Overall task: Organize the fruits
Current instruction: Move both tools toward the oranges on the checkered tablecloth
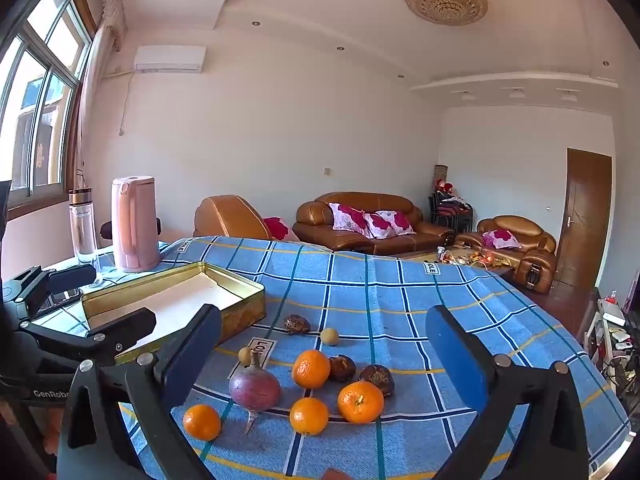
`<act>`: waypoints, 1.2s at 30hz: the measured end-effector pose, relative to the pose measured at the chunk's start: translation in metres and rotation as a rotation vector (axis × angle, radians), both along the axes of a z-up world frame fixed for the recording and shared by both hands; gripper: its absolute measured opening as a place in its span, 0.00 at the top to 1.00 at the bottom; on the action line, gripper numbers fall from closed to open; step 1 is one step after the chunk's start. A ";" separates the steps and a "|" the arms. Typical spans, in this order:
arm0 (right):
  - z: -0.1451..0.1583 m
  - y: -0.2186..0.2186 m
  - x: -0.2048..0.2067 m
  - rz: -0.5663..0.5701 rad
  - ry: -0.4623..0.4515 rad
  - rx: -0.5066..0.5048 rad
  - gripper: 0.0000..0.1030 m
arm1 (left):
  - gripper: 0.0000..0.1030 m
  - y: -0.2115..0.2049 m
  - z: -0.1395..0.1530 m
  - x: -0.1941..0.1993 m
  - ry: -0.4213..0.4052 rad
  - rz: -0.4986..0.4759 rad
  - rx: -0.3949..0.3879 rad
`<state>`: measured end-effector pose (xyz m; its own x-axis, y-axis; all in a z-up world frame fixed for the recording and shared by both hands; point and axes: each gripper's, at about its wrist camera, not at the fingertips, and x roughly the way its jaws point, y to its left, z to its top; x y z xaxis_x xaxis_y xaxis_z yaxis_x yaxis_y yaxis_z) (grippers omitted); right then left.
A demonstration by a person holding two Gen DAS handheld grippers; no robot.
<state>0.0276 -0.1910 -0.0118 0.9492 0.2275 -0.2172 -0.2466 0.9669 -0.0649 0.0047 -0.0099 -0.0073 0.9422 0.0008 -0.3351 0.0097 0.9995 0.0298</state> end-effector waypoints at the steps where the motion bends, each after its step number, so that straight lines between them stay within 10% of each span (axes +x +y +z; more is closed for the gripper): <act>1: 0.000 -0.001 0.001 -0.002 0.000 0.001 0.01 | 0.00 0.000 0.000 0.000 0.000 -0.001 0.000; 36: -0.006 -0.002 -0.003 -0.013 0.014 -0.002 0.01 | 0.00 0.000 -0.009 0.005 0.013 0.005 0.026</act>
